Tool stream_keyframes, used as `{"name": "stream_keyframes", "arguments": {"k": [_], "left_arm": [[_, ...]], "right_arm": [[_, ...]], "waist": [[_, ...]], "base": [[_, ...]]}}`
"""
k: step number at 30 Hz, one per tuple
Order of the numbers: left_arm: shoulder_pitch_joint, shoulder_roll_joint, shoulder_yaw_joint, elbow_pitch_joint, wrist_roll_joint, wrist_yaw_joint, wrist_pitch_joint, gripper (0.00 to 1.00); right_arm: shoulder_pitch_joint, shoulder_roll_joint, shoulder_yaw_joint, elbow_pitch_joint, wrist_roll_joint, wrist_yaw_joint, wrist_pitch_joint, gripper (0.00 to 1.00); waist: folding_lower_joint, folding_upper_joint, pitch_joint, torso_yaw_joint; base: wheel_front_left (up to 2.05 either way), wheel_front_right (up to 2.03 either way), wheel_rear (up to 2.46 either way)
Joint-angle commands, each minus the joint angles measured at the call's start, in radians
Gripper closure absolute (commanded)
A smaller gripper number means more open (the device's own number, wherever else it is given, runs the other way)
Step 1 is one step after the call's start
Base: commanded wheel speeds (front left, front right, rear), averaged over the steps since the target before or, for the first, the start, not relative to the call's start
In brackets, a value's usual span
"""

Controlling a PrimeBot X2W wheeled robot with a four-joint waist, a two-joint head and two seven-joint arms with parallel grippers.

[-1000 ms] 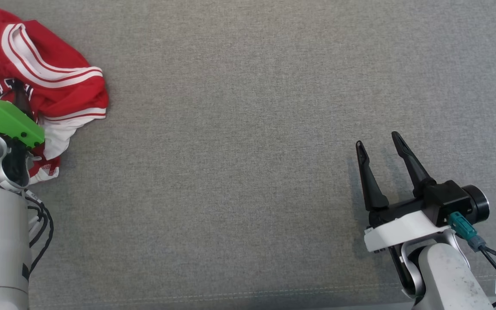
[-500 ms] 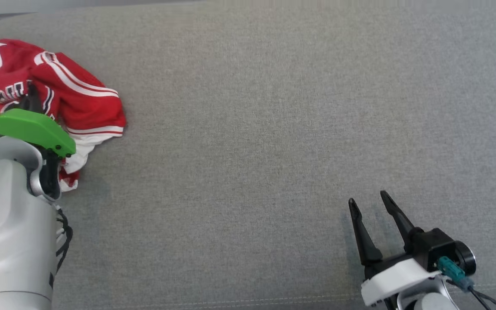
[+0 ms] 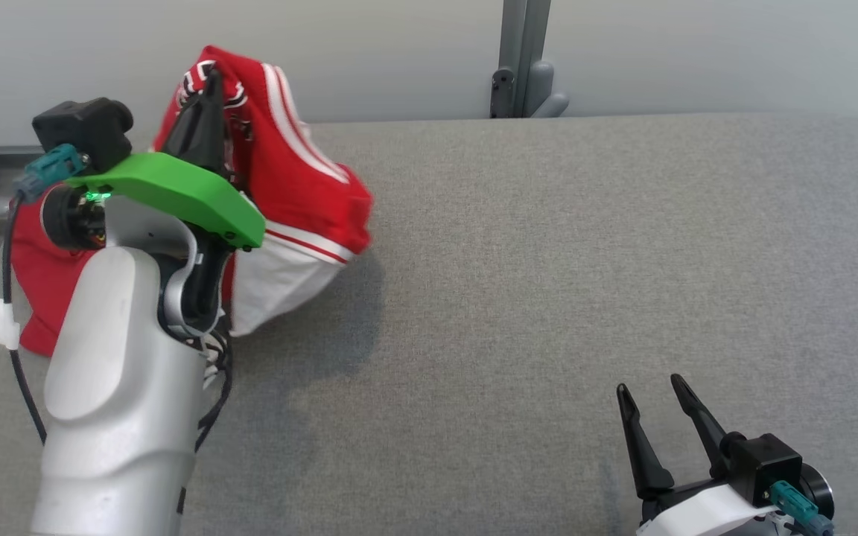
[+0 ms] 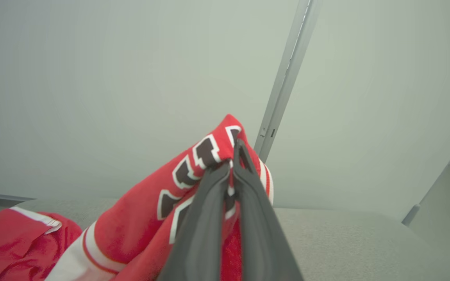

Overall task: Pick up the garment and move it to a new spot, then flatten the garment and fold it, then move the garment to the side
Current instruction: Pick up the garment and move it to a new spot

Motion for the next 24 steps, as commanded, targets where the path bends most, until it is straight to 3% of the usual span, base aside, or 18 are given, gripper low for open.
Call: {"name": "stream_keyframes", "arguments": {"k": [1,5,13,17,24], "left_arm": [[0.028,-0.009,-0.014,-0.044,-0.013,-0.006,0.012,1.00],[0.080,-0.028,-0.059,-0.239,-0.044,-0.004,0.082,1.00],[0.220,-0.046,-0.156,-0.542,-0.155,0.044,0.273,1.00],[0.250,-0.045,-0.187,-0.468,-0.184,0.056,0.320,1.00],[0.192,0.002,-0.174,-0.102,-0.136,0.029,0.234,1.00]], "right_arm": [[0.006,-0.003,-0.006,-0.001,-0.002,0.000,-0.003,0.00],[0.007,-0.003,-0.009,-0.009,0.003,0.000,-0.003,0.00],[-0.035,-0.003,-0.012,-0.023,0.010,0.000,-0.003,0.00],[-0.049,-0.002,0.001,-0.016,0.015,0.000,-0.003,0.00],[-0.092,-0.003,0.039,-0.016,0.035,0.000,-0.003,0.00]], "waist": [[0.0001,0.0083,-0.048,-0.017],[0.0001,0.0083,-0.050,-0.057],[0.0001,0.0083,0.017,-0.187],[0.0001,0.0083,0.045,-0.258],[0.0001,0.0083,0.096,-0.421]], "base": [[0.00,0.00,0.00],[0.00,0.00,0.00],[0.00,0.00,0.00],[0.00,0.00,0.00],[0.00,0.00,0.00]]}}
